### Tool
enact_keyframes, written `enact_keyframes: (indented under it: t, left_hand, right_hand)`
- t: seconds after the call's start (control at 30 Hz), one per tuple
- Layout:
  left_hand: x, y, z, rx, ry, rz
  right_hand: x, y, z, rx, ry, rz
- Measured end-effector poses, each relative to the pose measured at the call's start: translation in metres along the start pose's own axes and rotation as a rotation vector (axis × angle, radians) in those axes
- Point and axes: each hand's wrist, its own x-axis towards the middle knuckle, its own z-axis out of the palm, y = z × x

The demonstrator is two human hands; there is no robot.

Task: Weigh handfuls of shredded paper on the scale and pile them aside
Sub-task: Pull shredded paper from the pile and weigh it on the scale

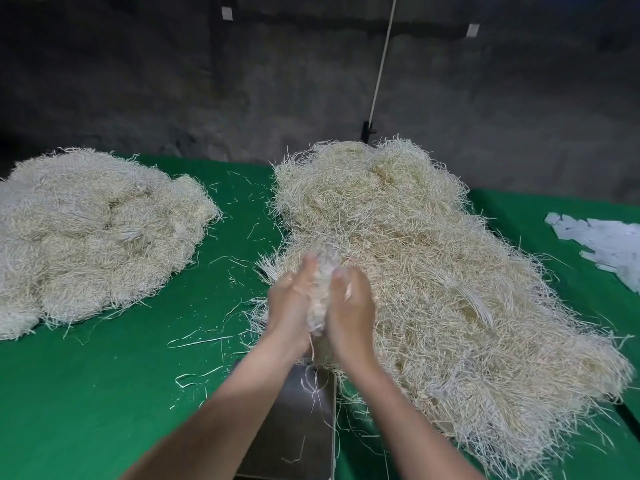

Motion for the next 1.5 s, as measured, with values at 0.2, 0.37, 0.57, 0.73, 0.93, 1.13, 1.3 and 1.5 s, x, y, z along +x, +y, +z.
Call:
enact_keyframes:
  t: [0.2,0.37,0.57,0.73,0.93,1.13,1.3,1.5]
  left_hand:
    - [-0.015,-0.019,0.005,0.145,0.067,-0.009]
    - [0.0,0.007,0.004,0.353,0.215,0.094]
    - [-0.017,-0.003,0.006,0.203,0.099,-0.005]
    - [-0.012,-0.01,-0.006,0.398,0.156,-0.053]
    - [0.003,0.002,-0.008,0.713,0.021,0.238]
    - [-0.002,0.002,-0.009,-0.03,-0.186,-0.101]
    - [-0.01,-0.019,-0.011,0.158,-0.107,-0.189]
    - [-0.004,-0.008,0.001,0.18,0.105,0.155]
  right_hand:
    - [0.03,0.007,-0.016,-0.019,-0.004,0.044]
    - [-0.01,0.002,0.006,-0.031,-0.015,-0.089]
    - [-0.001,0.0,0.001,0.088,0.089,-0.046]
    - [0.006,0.0,-0.001,0.023,0.076,-0.043]
    - [0.009,-0.003,-0.01,0.26,-0.331,-0.002]
    - [0.032,0.003,-0.021,0.308,-0.085,0.191]
    - [0.03,0.012,-0.024,0.19,0.043,0.176]
    - [0.005,0.009,-0.007,-0.039,-0.083,0.036]
